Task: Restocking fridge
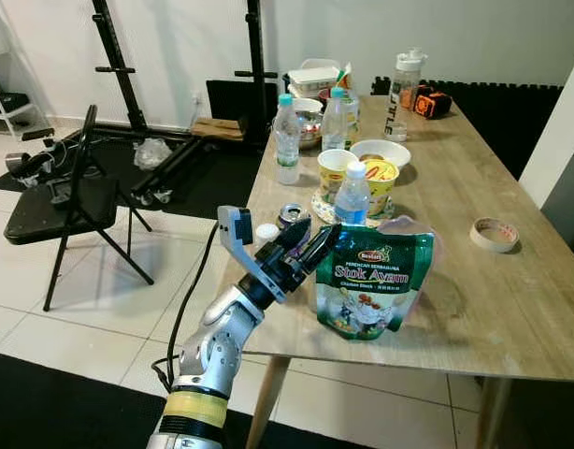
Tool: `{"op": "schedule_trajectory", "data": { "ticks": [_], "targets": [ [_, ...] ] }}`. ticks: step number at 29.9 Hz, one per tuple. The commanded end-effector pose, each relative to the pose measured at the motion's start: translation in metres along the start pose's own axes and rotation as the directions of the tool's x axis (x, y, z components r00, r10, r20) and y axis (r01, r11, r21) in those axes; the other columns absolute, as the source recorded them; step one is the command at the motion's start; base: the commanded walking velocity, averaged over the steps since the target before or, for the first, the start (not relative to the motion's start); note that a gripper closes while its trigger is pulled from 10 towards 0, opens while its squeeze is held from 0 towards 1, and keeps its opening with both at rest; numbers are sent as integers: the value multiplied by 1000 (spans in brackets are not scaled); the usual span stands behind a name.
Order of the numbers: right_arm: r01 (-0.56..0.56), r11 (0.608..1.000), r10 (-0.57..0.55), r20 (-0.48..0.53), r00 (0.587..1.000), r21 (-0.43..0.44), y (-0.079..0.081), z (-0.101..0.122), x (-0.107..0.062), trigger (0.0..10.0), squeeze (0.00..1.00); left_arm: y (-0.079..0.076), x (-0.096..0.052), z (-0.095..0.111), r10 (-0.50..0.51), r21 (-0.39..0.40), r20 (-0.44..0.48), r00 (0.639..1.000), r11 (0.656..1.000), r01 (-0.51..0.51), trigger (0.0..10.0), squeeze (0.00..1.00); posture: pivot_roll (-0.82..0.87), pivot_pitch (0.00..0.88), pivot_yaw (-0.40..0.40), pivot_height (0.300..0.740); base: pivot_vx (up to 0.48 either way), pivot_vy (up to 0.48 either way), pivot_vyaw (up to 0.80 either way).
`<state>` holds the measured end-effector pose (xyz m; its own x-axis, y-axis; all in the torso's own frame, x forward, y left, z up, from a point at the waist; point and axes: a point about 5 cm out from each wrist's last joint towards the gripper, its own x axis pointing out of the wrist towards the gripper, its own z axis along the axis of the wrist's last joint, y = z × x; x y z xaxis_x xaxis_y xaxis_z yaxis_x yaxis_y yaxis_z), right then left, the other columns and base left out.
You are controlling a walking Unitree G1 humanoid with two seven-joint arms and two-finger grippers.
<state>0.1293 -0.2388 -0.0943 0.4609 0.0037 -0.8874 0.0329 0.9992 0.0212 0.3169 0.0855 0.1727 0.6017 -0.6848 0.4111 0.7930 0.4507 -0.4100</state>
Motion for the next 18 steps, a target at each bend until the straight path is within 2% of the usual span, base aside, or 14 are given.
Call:
{"op": "schedule_trajectory", "data": {
  "ticks": [1,9,18],
  "targets": [
    [2,1000,-2,-5,1000,-1,-1,-1,0,10000,0,1,-4,-9,6,-10,-29,1000,1000,-6,10000,0,-75,21,1,740,0,0,0],
    [3,1000,-3,-6,1000,3,-1,-3,-1,10000,0,-5,-3,-18,-37,-29,-65,997,999,35,10000,0,-80,25,6,740,0,0,0],
    [6,1000,-6,-10,1000,11,-2,-6,-1,10000,0,-7,-3,-19,-53,-33,-70,996,998,51,10000,0,-82,25,10,740,0,0,0]
  ]
}}
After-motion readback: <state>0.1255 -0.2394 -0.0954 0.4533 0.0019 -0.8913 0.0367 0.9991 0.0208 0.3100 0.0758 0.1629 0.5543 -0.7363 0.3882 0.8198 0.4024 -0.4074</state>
